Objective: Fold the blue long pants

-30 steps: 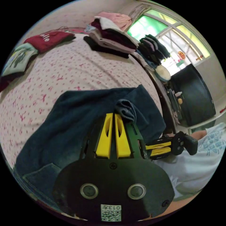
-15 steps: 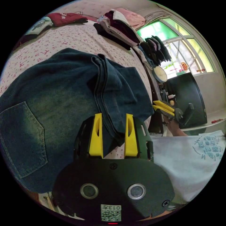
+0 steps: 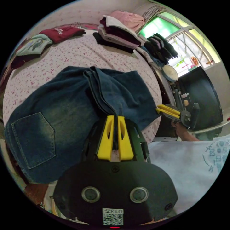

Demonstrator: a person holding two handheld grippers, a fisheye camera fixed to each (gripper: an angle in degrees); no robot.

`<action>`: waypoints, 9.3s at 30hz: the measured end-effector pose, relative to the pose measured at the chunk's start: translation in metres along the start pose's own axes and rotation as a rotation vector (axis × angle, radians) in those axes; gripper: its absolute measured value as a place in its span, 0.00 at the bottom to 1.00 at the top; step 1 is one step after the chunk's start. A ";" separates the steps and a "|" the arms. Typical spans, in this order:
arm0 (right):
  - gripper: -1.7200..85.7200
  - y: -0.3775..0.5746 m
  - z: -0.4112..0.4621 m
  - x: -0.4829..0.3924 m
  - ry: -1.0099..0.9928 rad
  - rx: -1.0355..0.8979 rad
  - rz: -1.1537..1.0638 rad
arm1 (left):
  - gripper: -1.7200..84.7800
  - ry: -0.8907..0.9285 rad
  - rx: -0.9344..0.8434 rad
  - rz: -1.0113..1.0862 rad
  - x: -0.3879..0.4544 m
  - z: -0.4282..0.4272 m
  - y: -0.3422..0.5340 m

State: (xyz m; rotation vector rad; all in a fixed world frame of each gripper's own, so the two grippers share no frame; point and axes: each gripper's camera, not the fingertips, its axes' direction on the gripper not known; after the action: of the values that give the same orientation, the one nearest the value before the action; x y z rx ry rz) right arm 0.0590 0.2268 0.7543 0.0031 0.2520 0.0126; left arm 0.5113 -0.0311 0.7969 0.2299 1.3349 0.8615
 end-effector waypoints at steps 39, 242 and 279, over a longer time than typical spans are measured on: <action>0.09 -0.347 0.091 -0.081 -0.350 -0.237 -0.771 | 0.05 0.013 -0.064 -0.086 -0.005 -0.092 0.088; 0.11 -0.138 0.088 0.193 -0.561 0.095 0.298 | 0.14 -0.220 0.111 0.698 0.351 0.033 0.196; 0.16 -0.081 0.074 0.278 -0.599 -0.007 0.212 | 0.09 -0.262 -0.080 0.686 0.301 0.198 0.189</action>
State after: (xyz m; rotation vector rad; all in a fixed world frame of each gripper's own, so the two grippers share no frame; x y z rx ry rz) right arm 0.3475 0.1489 0.7566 0.0263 -0.3485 0.2201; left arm 0.6095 0.3590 0.7375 0.7392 0.9714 1.3989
